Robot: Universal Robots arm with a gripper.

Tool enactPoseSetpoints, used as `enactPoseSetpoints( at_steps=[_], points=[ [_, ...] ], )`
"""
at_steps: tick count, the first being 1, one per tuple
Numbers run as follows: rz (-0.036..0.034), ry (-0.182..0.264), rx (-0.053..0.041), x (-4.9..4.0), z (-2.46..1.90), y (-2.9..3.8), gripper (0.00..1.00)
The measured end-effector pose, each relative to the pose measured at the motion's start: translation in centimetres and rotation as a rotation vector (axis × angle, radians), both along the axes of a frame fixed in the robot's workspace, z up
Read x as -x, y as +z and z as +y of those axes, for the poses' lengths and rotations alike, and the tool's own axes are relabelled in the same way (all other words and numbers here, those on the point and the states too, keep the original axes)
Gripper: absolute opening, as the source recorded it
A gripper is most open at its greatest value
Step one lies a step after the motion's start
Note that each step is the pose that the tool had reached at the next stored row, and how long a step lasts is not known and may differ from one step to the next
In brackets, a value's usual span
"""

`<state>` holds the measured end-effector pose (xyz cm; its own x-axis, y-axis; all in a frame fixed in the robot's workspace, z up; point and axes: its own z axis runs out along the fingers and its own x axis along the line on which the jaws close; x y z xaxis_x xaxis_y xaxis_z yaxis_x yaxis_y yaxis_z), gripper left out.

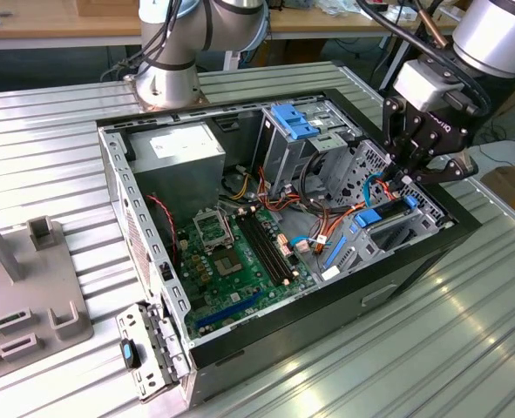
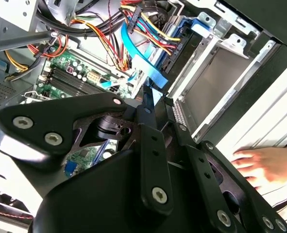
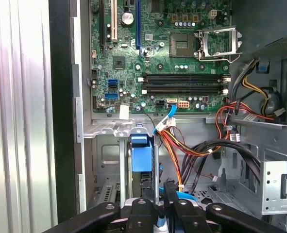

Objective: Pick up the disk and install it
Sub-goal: 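Insert the second disk wire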

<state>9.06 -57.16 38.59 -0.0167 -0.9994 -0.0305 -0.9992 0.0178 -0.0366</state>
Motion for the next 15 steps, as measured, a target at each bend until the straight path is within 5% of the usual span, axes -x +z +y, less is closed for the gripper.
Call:
enactPoseSetpoints(
  at_steps=[4, 15],
  points=[
    [0.0000, 0.000, -0.0001, 0.02, -0.75, -0.01, 0.24],
    [0.0000, 0.000, 0.0003, -0.11, -0.67, 0.84, 0.24]
  ],
)
